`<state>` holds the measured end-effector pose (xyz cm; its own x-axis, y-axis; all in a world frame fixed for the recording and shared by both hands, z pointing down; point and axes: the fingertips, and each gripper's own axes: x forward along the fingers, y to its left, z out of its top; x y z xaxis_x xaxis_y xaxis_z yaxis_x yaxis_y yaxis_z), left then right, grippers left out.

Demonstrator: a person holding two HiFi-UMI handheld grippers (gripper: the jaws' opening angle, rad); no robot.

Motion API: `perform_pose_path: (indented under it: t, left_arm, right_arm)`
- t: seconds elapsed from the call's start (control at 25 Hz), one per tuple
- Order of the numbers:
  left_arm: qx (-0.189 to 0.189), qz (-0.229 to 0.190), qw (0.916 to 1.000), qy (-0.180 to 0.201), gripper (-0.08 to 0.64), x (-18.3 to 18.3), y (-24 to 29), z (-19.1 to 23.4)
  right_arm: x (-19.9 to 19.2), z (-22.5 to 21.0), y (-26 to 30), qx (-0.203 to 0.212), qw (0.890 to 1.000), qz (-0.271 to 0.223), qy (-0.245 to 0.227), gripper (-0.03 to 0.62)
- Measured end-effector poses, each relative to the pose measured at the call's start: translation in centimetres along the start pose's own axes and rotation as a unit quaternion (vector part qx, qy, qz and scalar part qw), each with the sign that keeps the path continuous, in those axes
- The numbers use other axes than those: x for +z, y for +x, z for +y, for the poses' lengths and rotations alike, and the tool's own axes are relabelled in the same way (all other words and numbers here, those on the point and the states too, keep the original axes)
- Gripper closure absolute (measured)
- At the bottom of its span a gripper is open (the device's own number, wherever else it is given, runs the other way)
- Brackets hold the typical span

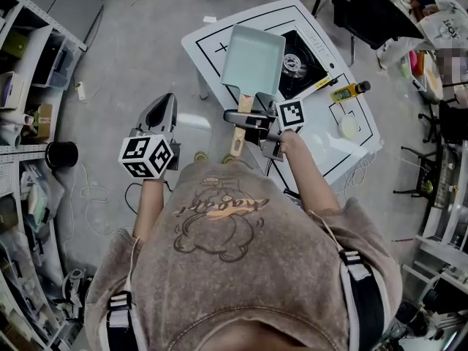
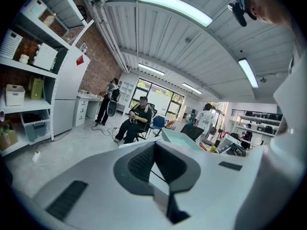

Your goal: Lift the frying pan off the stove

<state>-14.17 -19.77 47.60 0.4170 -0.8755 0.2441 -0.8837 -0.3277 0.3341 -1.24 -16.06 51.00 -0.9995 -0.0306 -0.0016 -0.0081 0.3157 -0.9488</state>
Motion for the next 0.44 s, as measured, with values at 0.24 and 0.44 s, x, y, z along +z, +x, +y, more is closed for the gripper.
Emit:
perform_pose_path:
  t: [0.24, 0.44]
  left_arm:
    - [-0.002, 0.0, 1.0, 0.0, 0.555, 0.06, 0.29, -0.04]
    - [0.0, -0.002, 1.0, -0.004, 0.555, -0.08, 0.44, -0.05]
  right_arm:
    - [0.61, 0.09, -0.3, -0.006, 1.0, -0.009, -0.006, 0.431]
    - [0.87, -0.07, -0.62, -0.02, 1.0, -0.014, -0.014, 0.431]
